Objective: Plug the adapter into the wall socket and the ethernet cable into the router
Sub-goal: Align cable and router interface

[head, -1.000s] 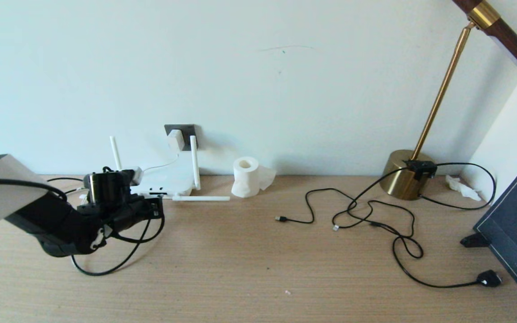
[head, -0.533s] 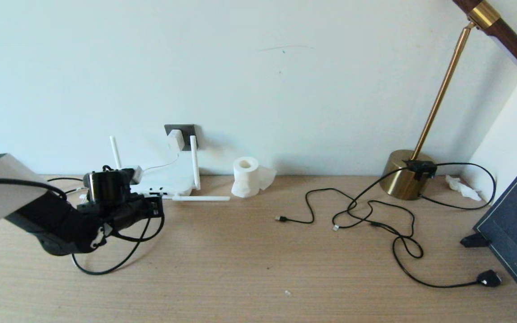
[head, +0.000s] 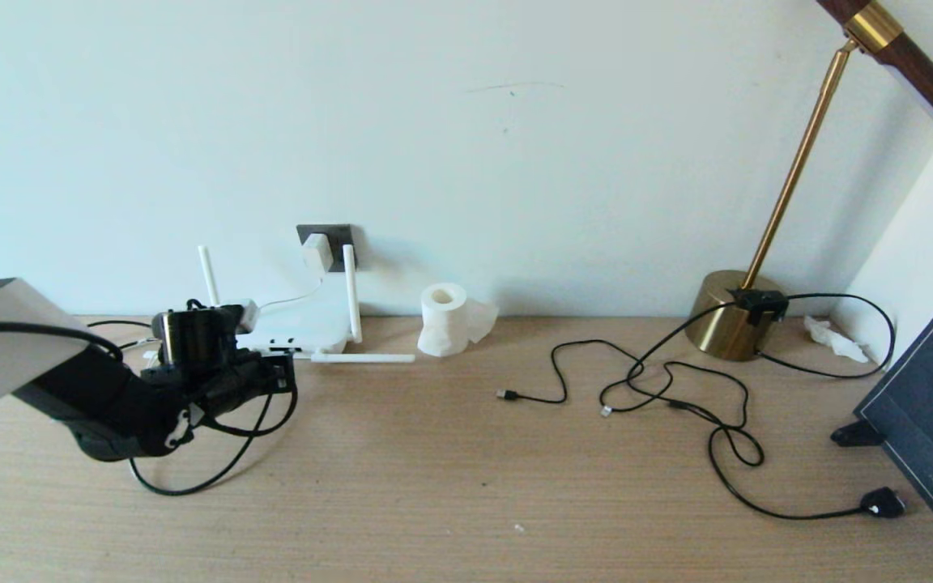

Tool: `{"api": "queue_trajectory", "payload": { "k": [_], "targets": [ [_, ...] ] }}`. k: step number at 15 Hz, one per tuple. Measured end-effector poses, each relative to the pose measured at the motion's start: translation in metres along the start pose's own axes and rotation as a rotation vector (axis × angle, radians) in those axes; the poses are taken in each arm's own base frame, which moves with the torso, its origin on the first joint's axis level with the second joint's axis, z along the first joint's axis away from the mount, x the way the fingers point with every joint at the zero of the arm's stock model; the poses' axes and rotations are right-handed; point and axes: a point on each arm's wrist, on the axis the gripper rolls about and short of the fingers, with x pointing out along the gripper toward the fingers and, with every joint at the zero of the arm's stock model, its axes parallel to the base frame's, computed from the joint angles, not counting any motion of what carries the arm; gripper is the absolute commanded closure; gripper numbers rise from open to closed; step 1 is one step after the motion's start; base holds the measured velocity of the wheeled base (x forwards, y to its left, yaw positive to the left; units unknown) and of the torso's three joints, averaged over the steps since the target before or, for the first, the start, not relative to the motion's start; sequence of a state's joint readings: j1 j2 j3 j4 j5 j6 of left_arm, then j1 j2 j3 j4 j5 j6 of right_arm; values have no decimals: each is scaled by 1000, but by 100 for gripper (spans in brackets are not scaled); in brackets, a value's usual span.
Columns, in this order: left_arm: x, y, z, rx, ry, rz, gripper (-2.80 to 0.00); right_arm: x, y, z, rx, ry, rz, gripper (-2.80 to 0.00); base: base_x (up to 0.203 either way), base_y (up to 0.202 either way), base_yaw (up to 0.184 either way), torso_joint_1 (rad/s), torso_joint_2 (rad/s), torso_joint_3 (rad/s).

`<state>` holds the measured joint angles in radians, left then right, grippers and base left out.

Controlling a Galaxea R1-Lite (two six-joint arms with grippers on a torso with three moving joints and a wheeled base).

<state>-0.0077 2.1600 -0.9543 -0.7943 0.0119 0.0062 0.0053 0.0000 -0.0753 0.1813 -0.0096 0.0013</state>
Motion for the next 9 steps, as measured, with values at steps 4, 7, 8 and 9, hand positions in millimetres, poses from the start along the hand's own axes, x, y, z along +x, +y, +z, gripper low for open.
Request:
{"api": "queue_trajectory", "payload": {
  "k": [4, 7, 8, 9],
  "targets": [
    [0, 1, 0, -1, 0, 1, 0, 0, 0, 0, -1, 0, 0, -280, 0, 0, 0, 0, 0, 0],
    [0, 1, 0, -1, 0, 2, 0, 0, 0, 0, -1, 0, 0, -280, 0, 0, 0, 0, 0, 0],
    [0, 1, 0, -1, 0, 2, 0, 0, 0, 0, -1, 0, 0, -280, 0, 0, 0, 0, 0, 0],
    [0, 1, 0, -1, 0, 2, 0, 0, 0, 0, -1, 0, 0, -280, 0, 0, 0, 0, 0, 0]
  ]
}}
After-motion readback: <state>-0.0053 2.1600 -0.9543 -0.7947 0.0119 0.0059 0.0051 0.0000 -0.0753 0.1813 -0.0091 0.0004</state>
